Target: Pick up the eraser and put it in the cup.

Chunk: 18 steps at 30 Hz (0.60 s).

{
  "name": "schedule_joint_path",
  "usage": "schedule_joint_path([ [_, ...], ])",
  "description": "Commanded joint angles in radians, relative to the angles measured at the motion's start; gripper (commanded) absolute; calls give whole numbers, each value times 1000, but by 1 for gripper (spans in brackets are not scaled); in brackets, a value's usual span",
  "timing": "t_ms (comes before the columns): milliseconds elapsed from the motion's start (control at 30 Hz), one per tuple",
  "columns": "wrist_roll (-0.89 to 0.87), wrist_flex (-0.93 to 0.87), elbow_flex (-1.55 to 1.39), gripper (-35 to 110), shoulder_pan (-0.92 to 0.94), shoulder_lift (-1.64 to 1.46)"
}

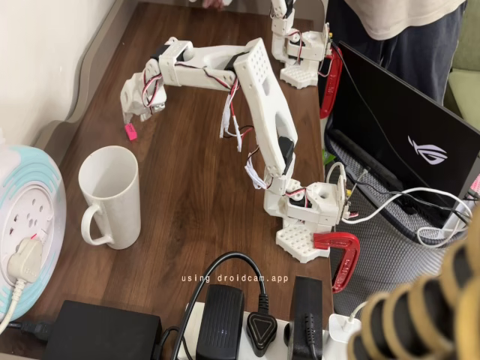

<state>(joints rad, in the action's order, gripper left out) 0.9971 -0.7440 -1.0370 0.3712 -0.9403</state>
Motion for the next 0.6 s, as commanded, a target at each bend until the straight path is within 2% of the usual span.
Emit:
schedule_joint_path([
  [0, -6, -35, 83, 19, 26, 5],
  [333, -51, -173, 216, 20, 34, 130],
  [567, -23, -192, 334, 20, 26, 192],
])
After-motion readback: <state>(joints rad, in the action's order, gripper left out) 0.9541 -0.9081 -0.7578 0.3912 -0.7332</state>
